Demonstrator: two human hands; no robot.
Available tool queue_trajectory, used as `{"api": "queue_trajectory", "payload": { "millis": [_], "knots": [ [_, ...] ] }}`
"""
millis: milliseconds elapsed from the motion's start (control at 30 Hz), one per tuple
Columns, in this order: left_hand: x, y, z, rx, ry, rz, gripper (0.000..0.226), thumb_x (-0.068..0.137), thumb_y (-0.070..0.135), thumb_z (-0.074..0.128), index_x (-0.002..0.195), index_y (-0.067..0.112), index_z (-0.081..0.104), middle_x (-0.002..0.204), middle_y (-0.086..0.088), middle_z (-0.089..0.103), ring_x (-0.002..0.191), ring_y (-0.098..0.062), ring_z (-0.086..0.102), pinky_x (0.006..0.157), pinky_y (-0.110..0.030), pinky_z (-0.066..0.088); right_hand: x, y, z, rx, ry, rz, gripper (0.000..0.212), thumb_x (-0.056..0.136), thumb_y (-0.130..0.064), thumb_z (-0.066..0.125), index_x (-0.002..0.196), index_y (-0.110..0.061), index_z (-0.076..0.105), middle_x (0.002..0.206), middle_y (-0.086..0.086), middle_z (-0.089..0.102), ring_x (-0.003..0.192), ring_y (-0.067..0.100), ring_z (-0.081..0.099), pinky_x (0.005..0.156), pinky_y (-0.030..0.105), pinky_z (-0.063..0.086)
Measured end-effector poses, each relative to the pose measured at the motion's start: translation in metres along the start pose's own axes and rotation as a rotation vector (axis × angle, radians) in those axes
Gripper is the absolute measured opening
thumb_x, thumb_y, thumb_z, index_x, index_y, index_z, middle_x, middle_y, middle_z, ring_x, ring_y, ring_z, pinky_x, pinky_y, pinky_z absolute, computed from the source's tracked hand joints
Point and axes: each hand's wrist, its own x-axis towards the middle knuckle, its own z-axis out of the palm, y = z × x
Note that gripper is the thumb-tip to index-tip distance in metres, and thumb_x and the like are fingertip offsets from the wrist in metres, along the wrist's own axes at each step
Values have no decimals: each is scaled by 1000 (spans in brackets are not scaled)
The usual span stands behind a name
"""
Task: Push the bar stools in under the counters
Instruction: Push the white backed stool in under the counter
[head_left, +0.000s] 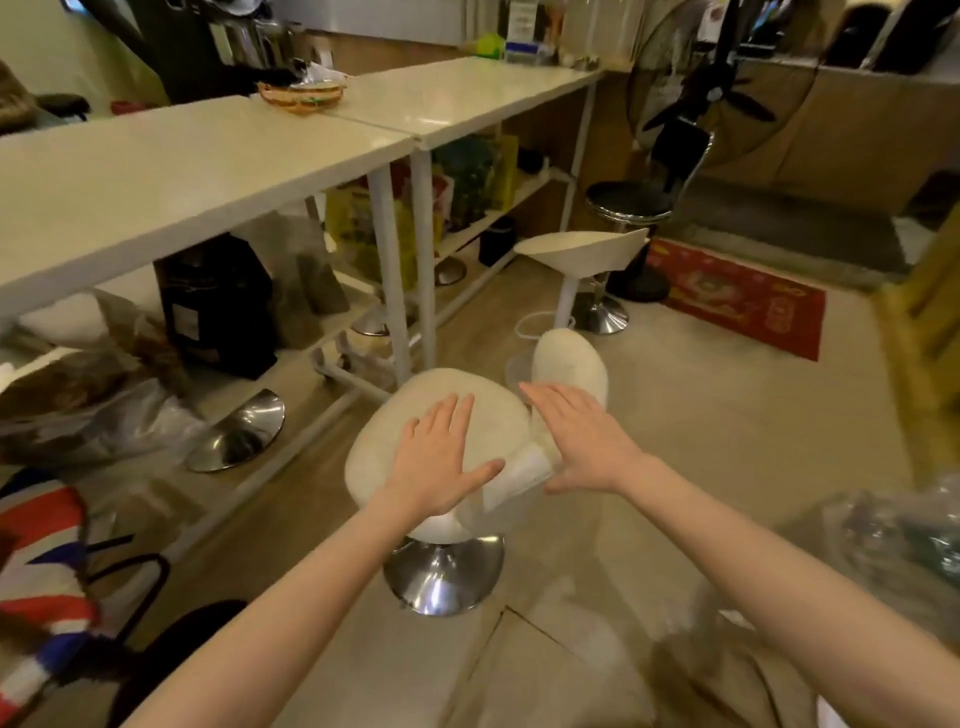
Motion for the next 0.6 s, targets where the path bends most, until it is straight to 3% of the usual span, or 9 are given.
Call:
{"api": "queue_trajectory", "payload": {
  "millis": [233, 433, 600],
  "knots": [
    [43, 78, 35, 35, -109, -2, 113, 56, 79, 7, 148, 15, 6, 157, -9, 13, 142, -25, 17, 113, -41, 18, -22, 98, 5, -24, -33, 2, 126, 50, -44, 85, 148, -12, 12, 149, 11, 31, 137, 28, 26, 114, 38, 19],
    [74, 79, 59, 0, -235, -69, 120, 49, 85, 17, 148, 18, 5, 157, -6, 12, 142, -23, 18, 113, -42, 20, 9, 137, 29, -80, -110, -66, 120, 57, -48, 82, 148, -16, 12, 155, 12, 18, 142, 28, 13, 116, 38, 9],
    [103, 73, 79, -112, -272, -99, 122, 50, 87, 30, 148, 18, 8, 156, -7, 18, 140, -24, 23, 112, -40, 24, 54, 159, 55, -197, -195, -251, 116, 58, -45, 81, 148, -17, 12, 155, 12, 17, 142, 28, 12, 115, 39, 8]
  ]
}}
